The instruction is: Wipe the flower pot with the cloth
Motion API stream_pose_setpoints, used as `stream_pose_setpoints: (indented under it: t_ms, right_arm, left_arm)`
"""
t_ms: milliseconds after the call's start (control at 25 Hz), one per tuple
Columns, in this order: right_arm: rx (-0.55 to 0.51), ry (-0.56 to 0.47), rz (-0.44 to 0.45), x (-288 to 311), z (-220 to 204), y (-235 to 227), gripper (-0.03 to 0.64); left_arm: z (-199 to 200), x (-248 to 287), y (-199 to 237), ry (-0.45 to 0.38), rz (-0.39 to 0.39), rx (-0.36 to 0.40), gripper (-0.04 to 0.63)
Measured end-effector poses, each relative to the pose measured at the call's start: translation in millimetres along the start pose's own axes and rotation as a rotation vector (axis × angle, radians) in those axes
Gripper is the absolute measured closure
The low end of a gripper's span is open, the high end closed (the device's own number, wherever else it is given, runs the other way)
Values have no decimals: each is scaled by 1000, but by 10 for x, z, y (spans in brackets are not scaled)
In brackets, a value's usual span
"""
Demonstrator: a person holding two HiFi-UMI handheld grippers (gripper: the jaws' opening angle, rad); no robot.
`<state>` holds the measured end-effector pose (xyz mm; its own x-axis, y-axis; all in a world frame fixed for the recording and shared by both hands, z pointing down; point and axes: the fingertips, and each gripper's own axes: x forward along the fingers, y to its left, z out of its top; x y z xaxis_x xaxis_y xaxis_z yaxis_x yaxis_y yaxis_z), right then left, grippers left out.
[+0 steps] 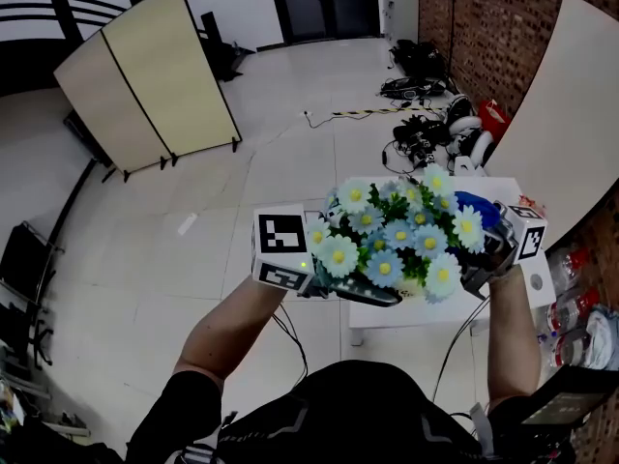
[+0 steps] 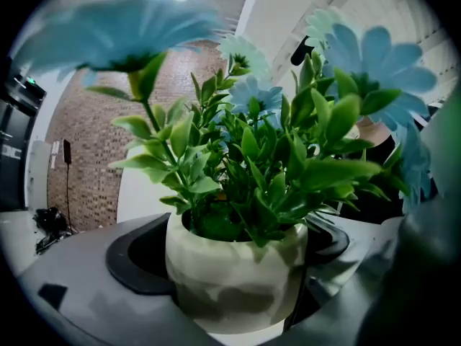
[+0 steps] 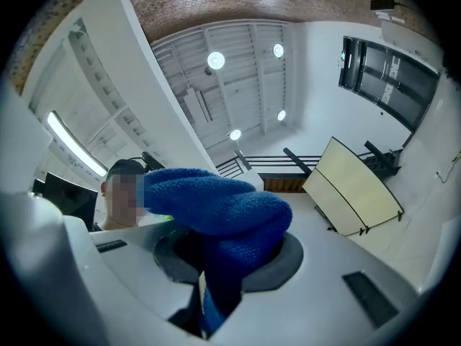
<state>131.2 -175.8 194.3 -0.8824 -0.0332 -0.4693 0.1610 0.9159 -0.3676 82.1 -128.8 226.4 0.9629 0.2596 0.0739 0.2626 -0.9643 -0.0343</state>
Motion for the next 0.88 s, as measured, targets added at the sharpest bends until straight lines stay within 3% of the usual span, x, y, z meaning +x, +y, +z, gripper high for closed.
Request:
stream_pose_setpoints:
  t_ms: [680, 880]
  right_arm:
    - [-127, -21, -58, 22, -85, 529, 529]
    - [-225, -95, -188, -84, 7, 588, 528]
  left_arm:
    - [-94, -4, 483, -8, 99, -60, 61]
    - [-128, -113, 532, -12, 166, -73, 61]
